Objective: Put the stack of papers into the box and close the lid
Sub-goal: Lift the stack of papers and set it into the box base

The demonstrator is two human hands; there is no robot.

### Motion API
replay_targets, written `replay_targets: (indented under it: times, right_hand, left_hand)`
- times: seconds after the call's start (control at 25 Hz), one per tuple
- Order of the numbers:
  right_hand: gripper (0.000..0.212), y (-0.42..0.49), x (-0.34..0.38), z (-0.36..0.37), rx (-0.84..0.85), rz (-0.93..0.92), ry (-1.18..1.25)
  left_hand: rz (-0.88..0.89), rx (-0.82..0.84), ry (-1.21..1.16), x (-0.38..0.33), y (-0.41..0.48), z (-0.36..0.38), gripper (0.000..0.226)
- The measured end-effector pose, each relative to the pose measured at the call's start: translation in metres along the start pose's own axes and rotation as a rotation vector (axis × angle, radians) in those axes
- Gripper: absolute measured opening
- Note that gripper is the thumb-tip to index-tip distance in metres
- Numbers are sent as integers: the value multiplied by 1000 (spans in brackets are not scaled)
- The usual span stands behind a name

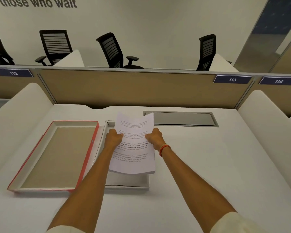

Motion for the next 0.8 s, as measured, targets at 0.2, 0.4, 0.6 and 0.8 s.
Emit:
replay_targets:
  times: [0.2,0.4,0.6,0.8]
  right_hand:
    - [32,8,-2,40,35,44,-27]
    - [30,12,-7,59,42,60,-5]
    - [12,19,-19,76,69,80,42]
    - [11,23,-32,84,80,106,43]
  left_hand:
    - [-32,-29,-5,27,10,-17,30]
    - [-49,-4,-21,43,20,-17,39]
    - [-61,47,-75,56,27,-8,41]
    - [-65,87,-111,68,30,3,31]
Point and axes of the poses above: each hand's wrist, its own y-axis towards the middle knuckle, its own z-axis out of the palm, x = y × z, the point moved 10 cm from there along y, towards the middle knuckle, and after that the axes turned 6 degrees about x, right-handed, at the moved point
